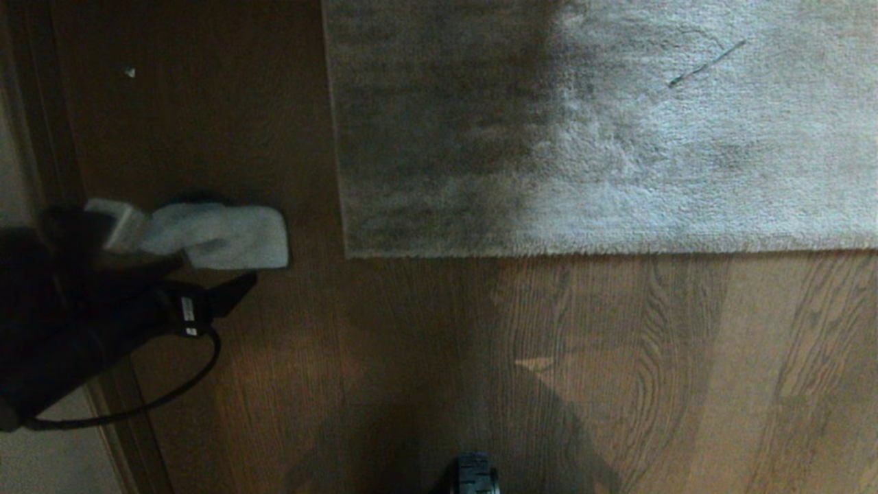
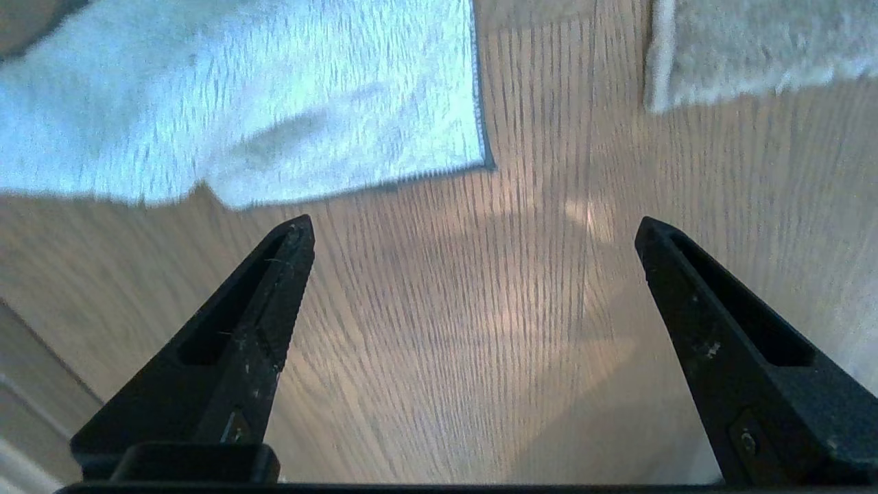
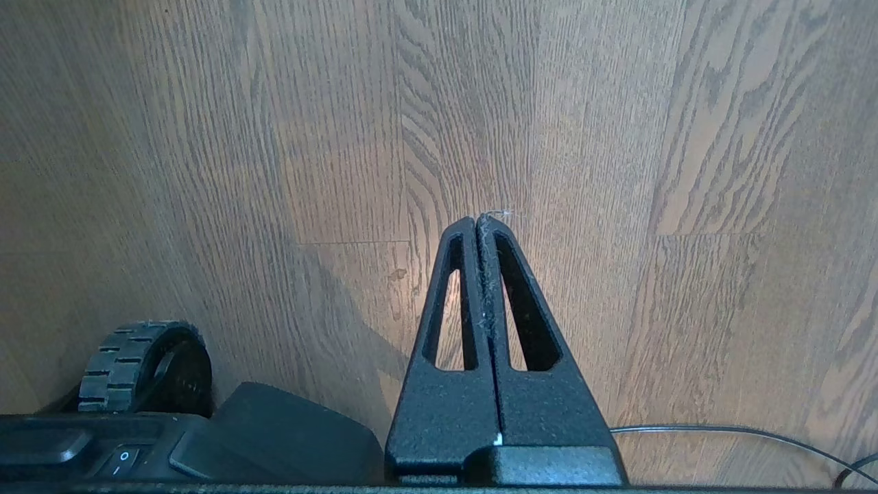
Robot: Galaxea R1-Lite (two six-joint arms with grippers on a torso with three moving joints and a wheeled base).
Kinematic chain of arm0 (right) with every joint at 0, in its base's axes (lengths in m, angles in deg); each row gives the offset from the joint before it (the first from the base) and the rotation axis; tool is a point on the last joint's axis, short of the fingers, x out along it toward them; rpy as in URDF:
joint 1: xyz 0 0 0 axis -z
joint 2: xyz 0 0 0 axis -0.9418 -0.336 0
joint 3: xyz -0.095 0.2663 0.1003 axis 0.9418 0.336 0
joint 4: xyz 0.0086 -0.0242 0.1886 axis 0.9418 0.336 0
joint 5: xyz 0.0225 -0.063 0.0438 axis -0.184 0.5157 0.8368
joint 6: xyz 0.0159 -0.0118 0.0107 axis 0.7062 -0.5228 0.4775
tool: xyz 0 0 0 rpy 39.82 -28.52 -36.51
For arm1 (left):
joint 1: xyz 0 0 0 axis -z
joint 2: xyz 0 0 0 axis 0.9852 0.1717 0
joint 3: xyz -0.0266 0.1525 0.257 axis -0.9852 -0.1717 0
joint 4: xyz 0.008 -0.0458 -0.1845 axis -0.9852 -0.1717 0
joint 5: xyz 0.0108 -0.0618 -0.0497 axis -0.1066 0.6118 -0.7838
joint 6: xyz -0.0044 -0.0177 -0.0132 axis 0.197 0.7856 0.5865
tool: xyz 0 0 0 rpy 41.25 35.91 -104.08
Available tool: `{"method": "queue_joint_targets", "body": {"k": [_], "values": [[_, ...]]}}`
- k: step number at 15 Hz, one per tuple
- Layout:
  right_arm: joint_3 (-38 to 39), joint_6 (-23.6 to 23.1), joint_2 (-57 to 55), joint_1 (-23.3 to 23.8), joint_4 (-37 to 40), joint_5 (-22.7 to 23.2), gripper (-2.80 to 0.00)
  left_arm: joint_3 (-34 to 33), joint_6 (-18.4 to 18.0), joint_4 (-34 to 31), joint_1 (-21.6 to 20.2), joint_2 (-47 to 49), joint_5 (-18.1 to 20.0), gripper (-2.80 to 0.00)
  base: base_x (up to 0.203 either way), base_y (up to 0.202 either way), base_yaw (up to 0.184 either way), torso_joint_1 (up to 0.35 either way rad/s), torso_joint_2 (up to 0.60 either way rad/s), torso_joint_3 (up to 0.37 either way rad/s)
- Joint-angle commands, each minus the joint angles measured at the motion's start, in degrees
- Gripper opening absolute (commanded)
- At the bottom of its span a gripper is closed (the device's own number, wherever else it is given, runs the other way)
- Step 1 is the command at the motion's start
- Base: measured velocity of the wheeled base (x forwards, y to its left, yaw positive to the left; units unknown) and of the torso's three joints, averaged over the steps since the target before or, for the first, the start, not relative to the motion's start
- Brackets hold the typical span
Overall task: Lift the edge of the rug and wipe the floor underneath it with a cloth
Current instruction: Pick up the rag
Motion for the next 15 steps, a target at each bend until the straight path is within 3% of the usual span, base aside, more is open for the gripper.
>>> {"method": "queue_joint_targets", "body": {"k": [1, 8, 15], "values": [[0.0, 0.0, 0.02, 0.0, 0.0, 0.0, -2.8, 1.53, -0.75, 1.95, -1.68, 2.43, 0.07, 0.0, 0.0, 0.0, 0.0, 0.0, 0.0, 0.0], [0.0, 0.0, 0.02, 0.0, 0.0, 0.0, -2.8, 4.85, -1.0, 19.32, -7.68, 13.27, 0.24, 0.0, 0.0, 0.0, 0.0, 0.0, 0.0, 0.0], [0.0, 0.0, 0.02, 0.0, 0.0, 0.0, -2.8, 8.23, -2.07, 21.32, -9.83, 17.41, 0.7, 0.0, 0.0, 0.0, 0.0, 0.0, 0.0, 0.0]]}}
